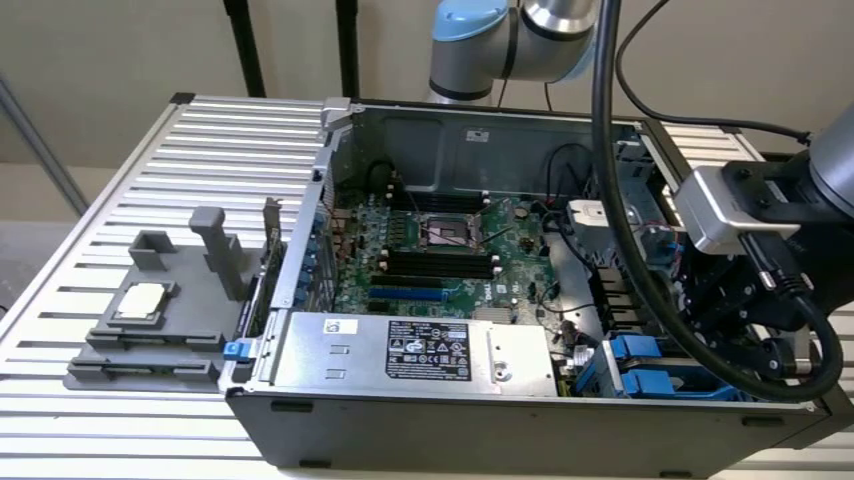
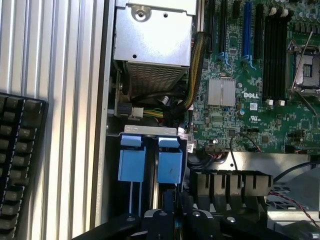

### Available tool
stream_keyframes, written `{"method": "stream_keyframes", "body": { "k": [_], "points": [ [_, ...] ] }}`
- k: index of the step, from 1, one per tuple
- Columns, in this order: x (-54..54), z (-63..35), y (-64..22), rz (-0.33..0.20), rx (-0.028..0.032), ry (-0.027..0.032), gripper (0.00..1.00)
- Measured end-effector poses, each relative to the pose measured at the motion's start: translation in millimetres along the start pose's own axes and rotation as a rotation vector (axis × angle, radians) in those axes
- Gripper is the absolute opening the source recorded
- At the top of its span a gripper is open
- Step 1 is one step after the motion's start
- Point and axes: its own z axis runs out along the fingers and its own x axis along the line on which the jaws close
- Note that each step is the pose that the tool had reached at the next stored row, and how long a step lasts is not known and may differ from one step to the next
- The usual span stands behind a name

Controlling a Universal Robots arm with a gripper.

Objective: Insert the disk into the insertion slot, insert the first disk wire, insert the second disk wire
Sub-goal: 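Insert the second disk wire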

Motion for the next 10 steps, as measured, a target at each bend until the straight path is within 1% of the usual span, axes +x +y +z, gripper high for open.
{"method": "stream_keyframes", "body": {
  "k": [7,10],
  "points": [
    [0.5,1.7,-1.0,0.006,0.0006,-0.0001,0.16],
    [1.1,5.6,-1.1,0.009,0.0010,0.0000,0.16]
  ]
}}
